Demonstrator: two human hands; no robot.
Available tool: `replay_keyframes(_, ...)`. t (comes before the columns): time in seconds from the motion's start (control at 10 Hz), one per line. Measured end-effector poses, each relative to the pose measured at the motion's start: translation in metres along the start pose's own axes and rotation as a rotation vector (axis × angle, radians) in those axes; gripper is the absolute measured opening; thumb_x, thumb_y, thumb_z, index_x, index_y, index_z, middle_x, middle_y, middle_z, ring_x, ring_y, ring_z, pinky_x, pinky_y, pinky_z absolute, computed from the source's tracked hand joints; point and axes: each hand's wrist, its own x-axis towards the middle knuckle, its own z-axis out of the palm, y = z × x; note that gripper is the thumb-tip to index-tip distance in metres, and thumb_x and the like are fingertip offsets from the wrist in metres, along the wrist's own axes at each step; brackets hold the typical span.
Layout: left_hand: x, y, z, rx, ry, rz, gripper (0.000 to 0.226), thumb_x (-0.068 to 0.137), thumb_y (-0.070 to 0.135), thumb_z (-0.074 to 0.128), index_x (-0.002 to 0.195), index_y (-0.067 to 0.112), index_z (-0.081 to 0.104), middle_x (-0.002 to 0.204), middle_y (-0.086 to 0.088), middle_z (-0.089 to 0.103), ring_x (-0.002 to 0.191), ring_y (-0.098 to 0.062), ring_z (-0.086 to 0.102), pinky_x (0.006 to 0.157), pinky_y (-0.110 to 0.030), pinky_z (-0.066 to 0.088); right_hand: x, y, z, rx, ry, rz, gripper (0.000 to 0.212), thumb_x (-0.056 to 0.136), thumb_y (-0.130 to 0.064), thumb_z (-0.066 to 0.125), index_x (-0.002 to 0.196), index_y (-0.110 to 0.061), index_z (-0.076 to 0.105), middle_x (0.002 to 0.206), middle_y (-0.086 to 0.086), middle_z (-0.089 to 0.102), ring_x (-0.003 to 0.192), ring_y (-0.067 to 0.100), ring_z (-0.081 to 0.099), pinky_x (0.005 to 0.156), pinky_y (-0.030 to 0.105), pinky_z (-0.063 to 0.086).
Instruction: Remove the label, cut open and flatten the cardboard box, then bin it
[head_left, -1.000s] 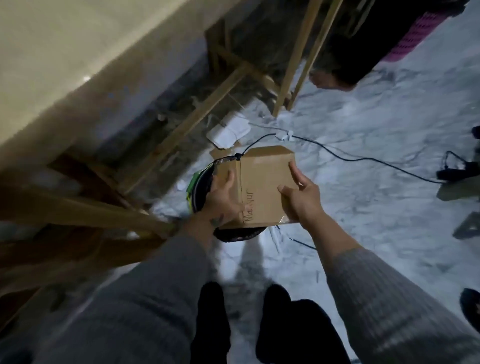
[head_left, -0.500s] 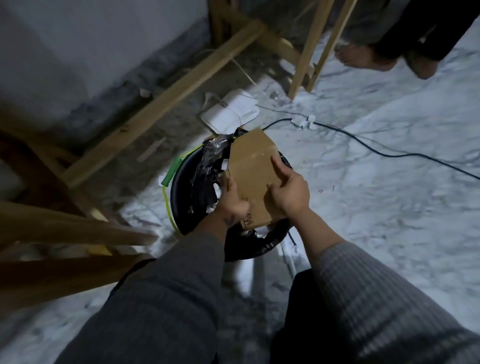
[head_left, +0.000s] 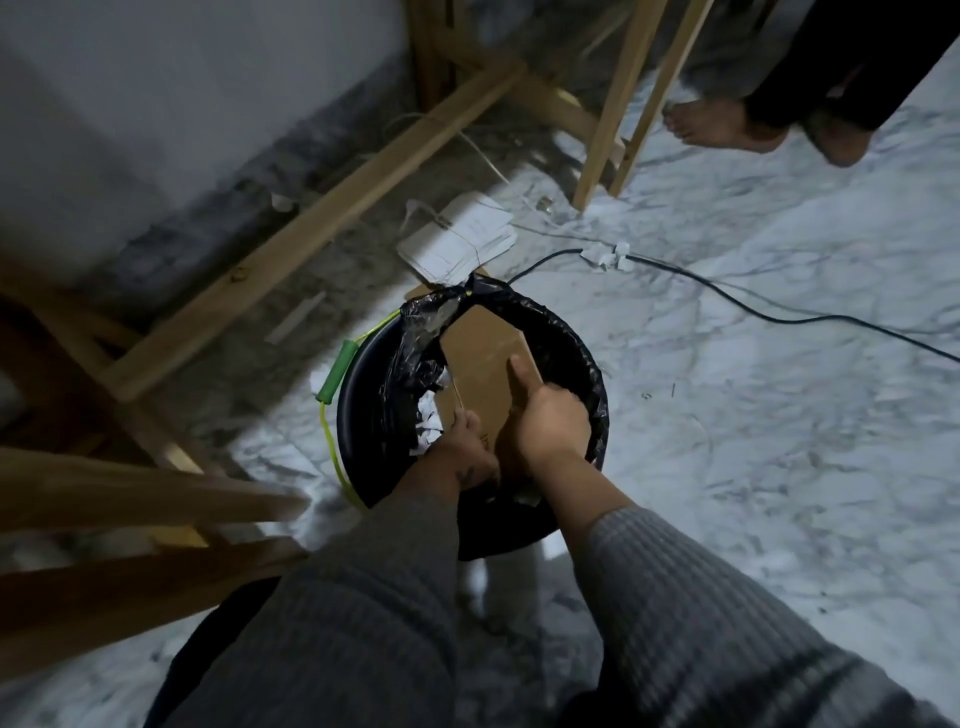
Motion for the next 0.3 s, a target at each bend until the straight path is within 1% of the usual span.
replay_keyframes(0.1, -0.009, 0.007, -0.009, 0.053, -0.004, -0.014, 0.069, 0.089, 0.022, 0.061, 0.144, -0.006, 0.028, 0.155, -0.023, 0.020, 0.141, -0.034, 0.027, 0.112, -0.030, 0.026, -0.008, -0.008, -0.010, 0.013, -0.058, -0.002, 0.062, 0.093, -0.017, 0.046, 0.145, -0.042, 0.025, 0.127, 0.014, 0.049, 0.116, 0.034, 0.048, 0.081, 0.040, 0.044)
replay_keyframes(0.2, -0.043, 0.025, -0.032, 0.091, 0.040, -0.017, 0.052, 0.102, 0.018, 0.043, 0.143, -0.008, 0.024, 0.155, -0.021, 0.022, 0.140, -0.030, 0.029, 0.091, -0.015, 0.035, -0.035, -0.023, -0.039, -0.042, -0.146, -0.031, 0.062, 0.089, -0.023, 0.054, 0.145, -0.036, 0.029, 0.150, 0.013, 0.026, 0.129, 0.035, 0.032, 0.098, 0.043, 0.039)
replay_keyframes(0.3, -0.095, 0.039, -0.069, 0.114, 0.102, -0.051, 0.045, 0.101, 0.017, 0.041, 0.140, -0.004, 0.033, 0.151, -0.025, 0.022, 0.129, -0.037, 0.041, 0.083, -0.028, 0.037, -0.065, -0.042, -0.093, -0.081, -0.193, -0.031, 0.058, 0.089, -0.016, 0.051, 0.142, -0.032, 0.036, 0.152, 0.012, 0.022, 0.133, 0.034, 0.029, 0.104, 0.043, 0.036)
